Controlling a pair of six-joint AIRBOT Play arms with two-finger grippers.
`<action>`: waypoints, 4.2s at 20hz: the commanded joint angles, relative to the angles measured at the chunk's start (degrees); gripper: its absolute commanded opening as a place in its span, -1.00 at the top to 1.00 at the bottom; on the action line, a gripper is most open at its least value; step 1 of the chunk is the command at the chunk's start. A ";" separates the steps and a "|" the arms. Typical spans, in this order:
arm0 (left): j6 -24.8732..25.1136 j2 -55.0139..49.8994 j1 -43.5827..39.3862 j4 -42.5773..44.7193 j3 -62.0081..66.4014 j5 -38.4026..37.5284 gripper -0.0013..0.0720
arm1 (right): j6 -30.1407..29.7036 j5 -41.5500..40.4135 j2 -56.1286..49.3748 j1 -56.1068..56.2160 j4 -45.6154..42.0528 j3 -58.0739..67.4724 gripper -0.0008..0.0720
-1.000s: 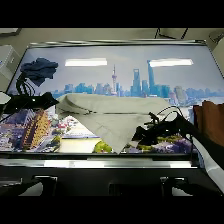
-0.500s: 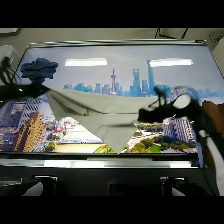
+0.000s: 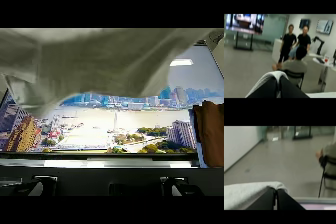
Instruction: Fold the clothes and pants, and hang the long-sleeved shirts on hangers.
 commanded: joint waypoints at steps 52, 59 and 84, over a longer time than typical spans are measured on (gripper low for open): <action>15.34 -40.37 16.11 1.40 -62.86 -30.91 0.28 | -1.20 37.31 -34.21 -21.75 10.47 -44.15 -0.64; 16.31 -39.23 16.24 1.38 -62.79 -32.68 0.89 | -2.12 29.44 -34.23 -21.73 8.26 -57.64 -0.55; 12.37 -16.65 16.24 -17.59 0.09 -26.95 0.89 | -4.15 9.79 -8.66 -6.80 3.06 -4.92 0.87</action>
